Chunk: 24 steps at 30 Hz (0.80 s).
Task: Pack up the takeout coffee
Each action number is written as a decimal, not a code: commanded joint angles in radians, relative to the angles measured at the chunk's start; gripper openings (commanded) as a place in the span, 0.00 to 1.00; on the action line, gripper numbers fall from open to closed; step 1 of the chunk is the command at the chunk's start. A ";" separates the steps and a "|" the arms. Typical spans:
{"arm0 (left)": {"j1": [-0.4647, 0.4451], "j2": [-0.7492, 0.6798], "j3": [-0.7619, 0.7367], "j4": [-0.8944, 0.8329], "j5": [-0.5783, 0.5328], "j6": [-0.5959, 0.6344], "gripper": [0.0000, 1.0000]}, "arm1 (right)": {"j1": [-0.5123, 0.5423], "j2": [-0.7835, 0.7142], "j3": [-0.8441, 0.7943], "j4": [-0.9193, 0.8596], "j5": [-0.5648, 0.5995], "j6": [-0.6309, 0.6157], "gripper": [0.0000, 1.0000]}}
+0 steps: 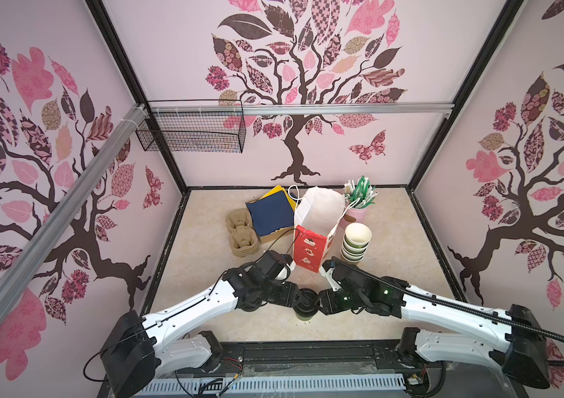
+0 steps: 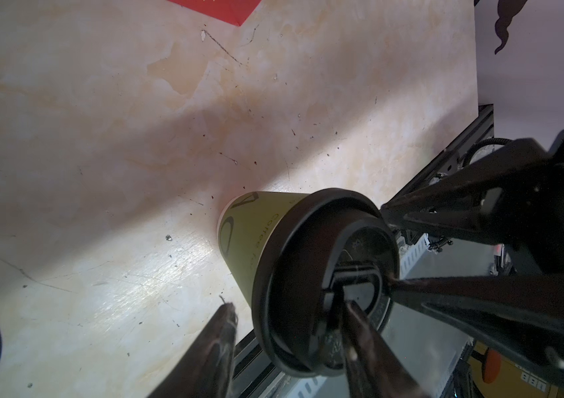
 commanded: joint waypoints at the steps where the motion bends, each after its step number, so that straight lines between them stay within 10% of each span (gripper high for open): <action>1: 0.005 -0.024 0.008 -0.046 -0.022 0.025 0.58 | -0.004 -0.018 0.044 -0.042 0.020 -0.009 0.56; 11: 0.025 -0.060 0.032 0.020 0.063 0.033 0.68 | -0.005 -0.096 0.085 -0.117 0.068 -0.026 0.62; 18: 0.036 -0.170 0.092 -0.024 -0.072 0.073 0.70 | -0.006 -0.235 0.208 -0.402 0.272 0.014 0.60; 24: 0.042 -0.137 0.107 -0.141 -0.074 0.101 0.65 | -0.006 -0.226 0.142 -0.365 0.145 0.003 0.58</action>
